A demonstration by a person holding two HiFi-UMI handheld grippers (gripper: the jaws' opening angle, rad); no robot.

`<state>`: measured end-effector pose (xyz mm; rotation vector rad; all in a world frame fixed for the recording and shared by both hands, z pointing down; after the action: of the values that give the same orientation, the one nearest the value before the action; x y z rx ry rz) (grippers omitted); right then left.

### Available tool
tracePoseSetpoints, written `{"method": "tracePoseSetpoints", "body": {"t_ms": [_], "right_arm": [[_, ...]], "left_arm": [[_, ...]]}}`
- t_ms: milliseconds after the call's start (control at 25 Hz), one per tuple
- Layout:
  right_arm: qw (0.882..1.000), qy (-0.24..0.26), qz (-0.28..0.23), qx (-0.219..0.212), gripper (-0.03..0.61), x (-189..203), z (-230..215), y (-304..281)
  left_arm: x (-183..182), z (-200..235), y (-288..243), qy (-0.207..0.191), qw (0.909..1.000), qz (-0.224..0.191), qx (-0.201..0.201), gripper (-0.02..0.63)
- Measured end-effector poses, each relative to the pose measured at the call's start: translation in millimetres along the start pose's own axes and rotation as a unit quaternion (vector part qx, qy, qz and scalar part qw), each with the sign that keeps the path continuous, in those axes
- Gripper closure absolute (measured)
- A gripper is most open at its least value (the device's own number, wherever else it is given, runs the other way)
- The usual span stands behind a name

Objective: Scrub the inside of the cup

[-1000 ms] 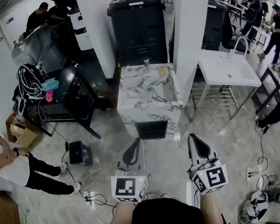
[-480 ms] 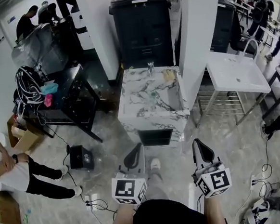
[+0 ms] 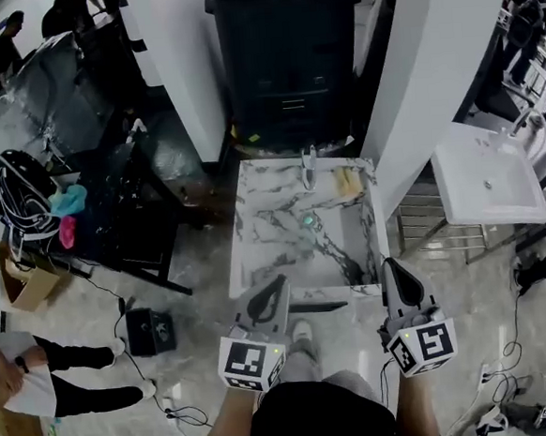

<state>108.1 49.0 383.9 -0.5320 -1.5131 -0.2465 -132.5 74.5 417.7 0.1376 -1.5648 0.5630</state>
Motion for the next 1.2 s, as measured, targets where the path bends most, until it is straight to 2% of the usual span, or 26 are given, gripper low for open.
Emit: {"method": "tracePoseSetpoints", "body": {"t_ms": [240, 320, 400, 440, 480, 520, 600, 640, 680, 760, 840, 920, 1000, 1120, 1200], "right_arm": [[1.0, -0.004, 0.017, -0.003, 0.571, -9.2, -27.8, -67.3], [1.0, -0.007, 0.02, -0.002, 0.571, -12.2, -38.2, -80.7], [1.0, -0.006, 0.02, -0.005, 0.571, -17.7, -46.8, -93.1], [1.0, -0.004, 0.022, -0.007, 0.571, -19.8, -50.2, -98.2], [1.0, -0.004, 0.023, -0.007, 0.571, -21.2, -53.4, -101.4], [1.0, -0.005, 0.025, -0.006, 0.571, -21.8, -56.8, -102.6], [1.0, -0.007, 0.03, -0.004, 0.571, -20.4, -64.2, -102.1], [0.999, -0.008, 0.035, -0.002, 0.571, -18.0, -67.8, -100.8], [0.999, -0.011, 0.04, 0.001, 0.571, -14.7, -71.3, -98.8], [0.999, -0.022, 0.048, 0.008, 0.571, -8.6, -76.8, -94.4], [0.998, -0.025, 0.054, 0.01, 0.571, -3.3, -79.2, -91.4], [0.998, -0.027, 0.063, 0.009, 0.571, 3.2, -79.5, -90.2], [0.997, -0.032, 0.073, 0.008, 0.571, 9.4, -78.7, -90.1], [0.996, -0.041, 0.083, 0.011, 0.571, 16.0, -80.7, -88.1], [0.995, -0.045, 0.086, 0.017, 0.571, 19.0, -82.4, -85.5]], "left_arm": [[-11.5, 36.5, -54.0, 0.0, 0.9998, 0.016, 0.009, 0.6], [-6.7, 41.7, -68.8, -0.003, 0.9989, 0.042, 0.021, 0.6], [3.8, 48.6, -87.5, -0.017, 0.995, 0.089, 0.041, 0.597], [10.5, 52.9, -99.1, -0.021, 0.991, 0.119, 0.056, 0.574], [17.5, 56.7, -111.9, -0.019, 0.9854, 0.15, 0.078, 0.467], [25.3, 59.4, -125.6, -0.013, 0.978, 0.179, 0.106, 0.401], [45.3, 61.8, -155.8, -0.017, 0.9568, 0.241, 0.162, 0.393], [58.6, 62.0, -171.2, -0.035, 0.9423, 0.28, 0.18, 0.393], [73.5, 63.2, -186.3, -0.059, 0.9267, 0.321, 0.186, 0.394], [100.8, 71.0, -213.9, -0.097, 0.8948, 0.4, 0.173, 0.4], [126.1, 74.6, -232.2, -0.085, 0.8607, 0.469, 0.178, 0.408], [144.5, 71.6, -243.4, -0.065, 0.8333, 0.512, 0.199, 0.416], [154.9, 69.5, -253.0, -0.07, 0.8132, 0.538, 0.21, 0.42], [168.6, 69.5, -267.6, -0.09, 0.787, 0.575, 0.203, 0.445], [179.5, 69.6, -273.7, -0.091, 0.77, 0.602, 0.19, 0.534]]}}
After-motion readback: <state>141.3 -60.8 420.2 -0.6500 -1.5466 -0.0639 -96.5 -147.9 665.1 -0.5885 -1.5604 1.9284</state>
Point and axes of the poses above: the fingertips, and each gripper's own axes: y backward along the fingers, z to its left, x out of its underside, the point moved 7 cm from there along y, backward along the fingers, and after that the axes turned 5 degrees about z, right-handed, at the moved point
